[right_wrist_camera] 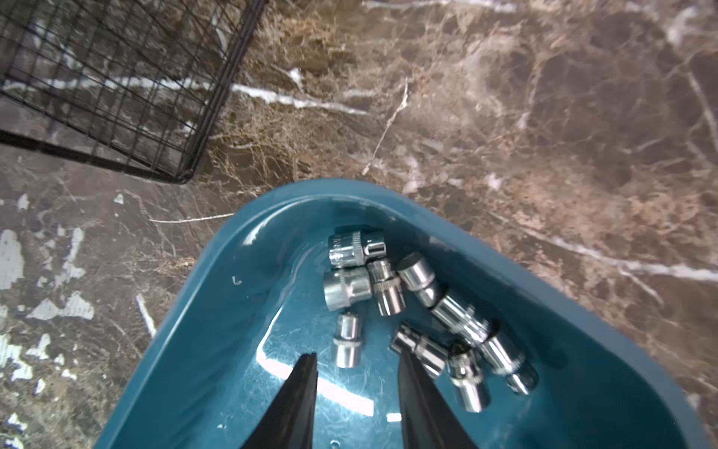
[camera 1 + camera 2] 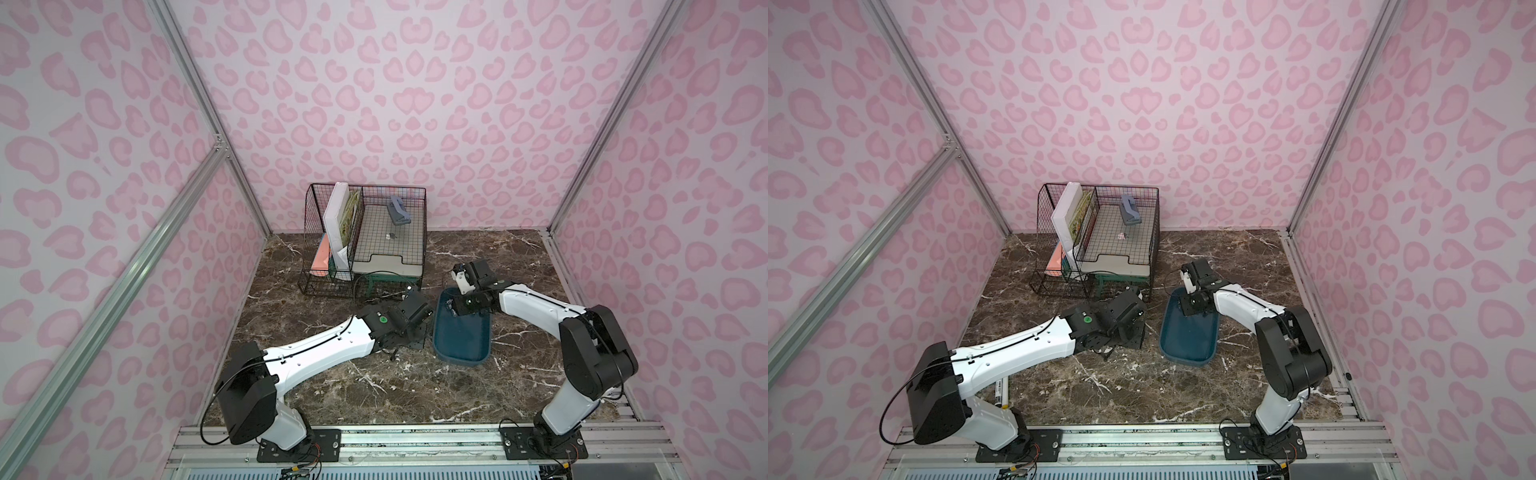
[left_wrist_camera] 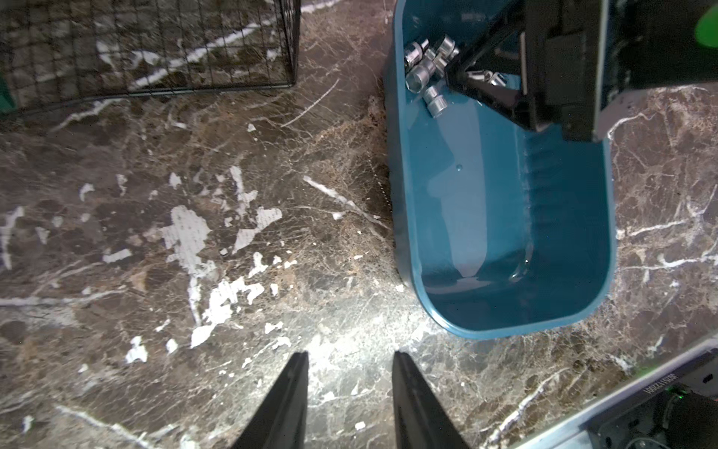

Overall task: Take out the socket from the storage box
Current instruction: Pick up the socket head from the storage box.

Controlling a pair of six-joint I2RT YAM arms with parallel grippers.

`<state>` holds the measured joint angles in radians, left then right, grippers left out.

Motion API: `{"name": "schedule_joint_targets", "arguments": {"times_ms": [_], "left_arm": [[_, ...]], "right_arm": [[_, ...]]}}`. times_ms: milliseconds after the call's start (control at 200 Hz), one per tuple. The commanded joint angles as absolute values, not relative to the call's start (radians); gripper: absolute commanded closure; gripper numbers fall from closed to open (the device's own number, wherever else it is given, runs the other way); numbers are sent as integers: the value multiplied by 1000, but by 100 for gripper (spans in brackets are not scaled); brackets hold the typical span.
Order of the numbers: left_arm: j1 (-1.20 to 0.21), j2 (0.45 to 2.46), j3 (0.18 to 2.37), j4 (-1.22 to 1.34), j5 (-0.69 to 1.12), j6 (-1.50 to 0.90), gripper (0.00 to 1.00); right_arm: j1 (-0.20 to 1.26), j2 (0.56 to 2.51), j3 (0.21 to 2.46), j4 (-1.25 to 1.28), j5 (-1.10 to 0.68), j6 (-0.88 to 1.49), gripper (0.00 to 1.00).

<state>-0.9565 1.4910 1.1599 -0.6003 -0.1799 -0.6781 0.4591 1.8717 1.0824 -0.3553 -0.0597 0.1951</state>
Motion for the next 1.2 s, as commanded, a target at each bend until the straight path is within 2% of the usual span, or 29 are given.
{"name": "schedule_joint_targets", "arguments": {"times_ms": [0, 160, 570, 1200], "left_arm": [[-957, 1462, 1150, -576, -246, -655, 60], [-956, 1443, 1150, -589, -268, -652, 60], [-956, 1443, 1146, -599, -265, -666, 60], [-956, 1420, 1130, -618, -302, -664, 60]], "right_arm": [[468, 1874, 1082, -331, -44, 222, 62], [472, 1881, 1086, -345, -56, 241, 64], [489, 1930, 1129, -373, -105, 361, 57], [517, 1995, 1175, -367, -79, 495, 57]]}}
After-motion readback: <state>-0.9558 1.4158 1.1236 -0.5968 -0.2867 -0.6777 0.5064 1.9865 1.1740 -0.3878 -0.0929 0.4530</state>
